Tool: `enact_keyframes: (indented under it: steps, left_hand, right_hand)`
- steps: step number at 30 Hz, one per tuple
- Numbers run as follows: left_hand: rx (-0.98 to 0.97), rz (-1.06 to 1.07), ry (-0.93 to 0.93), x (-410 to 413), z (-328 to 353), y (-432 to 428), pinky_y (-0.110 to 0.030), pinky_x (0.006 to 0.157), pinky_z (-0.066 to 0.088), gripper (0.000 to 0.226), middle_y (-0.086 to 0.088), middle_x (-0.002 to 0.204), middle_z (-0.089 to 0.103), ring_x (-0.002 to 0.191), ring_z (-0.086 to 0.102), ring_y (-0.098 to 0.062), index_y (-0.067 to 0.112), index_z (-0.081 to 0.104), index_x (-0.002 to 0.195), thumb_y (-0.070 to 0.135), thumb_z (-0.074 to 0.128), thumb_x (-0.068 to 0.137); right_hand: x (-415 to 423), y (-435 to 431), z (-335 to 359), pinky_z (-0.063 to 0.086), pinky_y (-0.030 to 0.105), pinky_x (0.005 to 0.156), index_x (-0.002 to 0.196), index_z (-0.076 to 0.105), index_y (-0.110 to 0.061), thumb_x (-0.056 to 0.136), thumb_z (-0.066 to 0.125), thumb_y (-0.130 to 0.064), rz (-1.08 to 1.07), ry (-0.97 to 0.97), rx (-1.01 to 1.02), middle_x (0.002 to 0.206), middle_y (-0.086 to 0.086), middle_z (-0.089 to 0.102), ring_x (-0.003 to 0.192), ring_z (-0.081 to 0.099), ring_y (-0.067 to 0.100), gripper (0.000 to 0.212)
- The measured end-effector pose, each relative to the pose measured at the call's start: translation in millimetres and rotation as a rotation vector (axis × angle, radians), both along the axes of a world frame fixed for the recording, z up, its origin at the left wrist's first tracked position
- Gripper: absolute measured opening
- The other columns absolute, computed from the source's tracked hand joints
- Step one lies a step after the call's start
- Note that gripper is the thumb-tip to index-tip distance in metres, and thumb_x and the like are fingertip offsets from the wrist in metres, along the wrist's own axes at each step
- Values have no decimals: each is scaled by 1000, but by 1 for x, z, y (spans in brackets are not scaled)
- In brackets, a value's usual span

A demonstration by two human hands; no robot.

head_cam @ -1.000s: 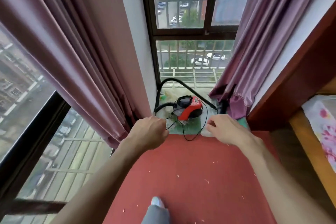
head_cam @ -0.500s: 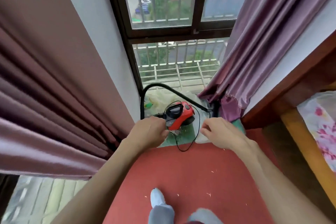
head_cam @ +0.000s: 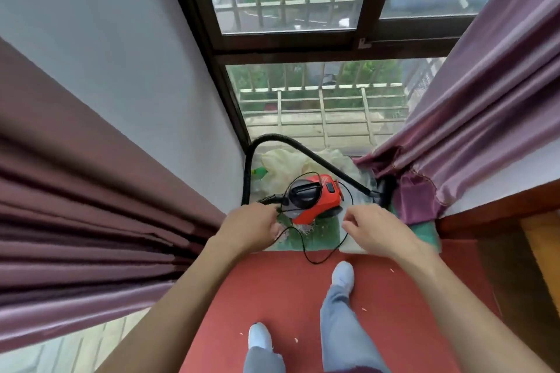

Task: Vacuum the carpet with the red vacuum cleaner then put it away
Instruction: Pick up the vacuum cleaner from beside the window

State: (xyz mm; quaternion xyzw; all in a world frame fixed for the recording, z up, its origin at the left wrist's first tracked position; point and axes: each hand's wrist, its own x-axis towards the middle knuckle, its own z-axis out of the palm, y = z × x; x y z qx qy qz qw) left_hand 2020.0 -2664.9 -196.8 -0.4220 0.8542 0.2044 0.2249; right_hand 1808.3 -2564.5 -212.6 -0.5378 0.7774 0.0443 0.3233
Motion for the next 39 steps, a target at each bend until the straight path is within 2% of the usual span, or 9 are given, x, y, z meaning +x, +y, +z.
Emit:
enact_keyframes:
  steps: [3, 5, 8, 10, 17, 23, 28, 35, 39]
  left_hand:
    - [16, 138, 22, -28, -21, -24, -33, 66, 36, 27, -6, 87, 57, 83, 54, -29, 16, 40, 73, 27, 43, 98]
    - [35, 197, 32, -44, -35, -38, -34, 65, 37, 28, -7, 85, 56, 77, 52, -27, 17, 39, 70, 26, 42, 96]
    - [59, 283, 75, -55, -60, -54, -38, 74, 48, 21, -6, 100, 63, 93, 61, -30, 12, 58, 94, 25, 42, 96]
    - [66, 330, 101, -56, -81, -62, -40, 81, 50, 23, -5, 108, 65, 99, 61, -29, 13, 59, 103, 26, 41, 97]
    - [170, 419, 66, -34, -186, -84, -38, 79, 47, 21, -2, 107, 66, 96, 61, -29, 18, 56, 105, 27, 39, 98]
    - [228, 438, 91, -15, -300, -122, -41, 87, 49, 23, 0, 114, 64, 102, 61, -27, 18, 56, 111, 27, 38, 99]
    - [235, 490, 149, 4, -389, -136, -36, 83, 46, 25, -1, 118, 64, 104, 61, -26, 19, 57, 117, 22, 39, 101]
    - [287, 610, 153, 28, -499, -124, -38, 82, 47, 25, -6, 116, 67, 104, 62, -30, 17, 60, 115, 21, 43, 97]
    - [302, 655, 202, 23, -542, -115, -36, 77, 45, 22, -3, 112, 65, 103, 60, -27, 18, 61, 111, 22, 45, 96]
  right_hand:
    - [-29, -40, -23, 52, 40, 81, 91, 64, -18, 94, 43, -28, 84, -22, 29, 95, 1, 68, 89, 62, 23, 24]
    - [-40, -64, -40, 53, 42, 79, 89, 65, -15, 93, 42, -27, 136, -22, 43, 92, 2, 69, 85, 63, 23, 26]
    - [-50, -95, -66, 53, 42, 79, 91, 63, -15, 93, 40, -25, 195, -32, 48, 95, 3, 66, 87, 61, 24, 25]
    - [-52, -113, -86, 51, 42, 80, 95, 61, -12, 96, 40, -24, 243, -40, 36, 98, 5, 63, 89, 59, 26, 25]
    - [-21, -143, -192, 46, 39, 85, 109, 57, -12, 101, 37, -23, 335, -32, 82, 110, 6, 58, 103, 56, 28, 24]
    - [19, -173, -316, 42, 30, 85, 119, 52, -18, 100, 36, -19, 336, -13, 15, 116, -2, 54, 111, 51, 19, 25]
    - [53, -192, -427, 48, 32, 85, 117, 57, -14, 94, 45, -14, 371, 19, -46, 112, 1, 54, 106, 53, 21, 26]
    - [78, -211, -539, 49, 39, 90, 132, 51, -13, 88, 52, -9, 599, 164, 22, 146, 4, 36, 116, 50, 27, 43]
    - [78, -217, -590, 44, 35, 68, 135, 45, -14, 88, 55, -10, 730, 284, 9, 151, 4, 27, 110, 53, 28, 48]
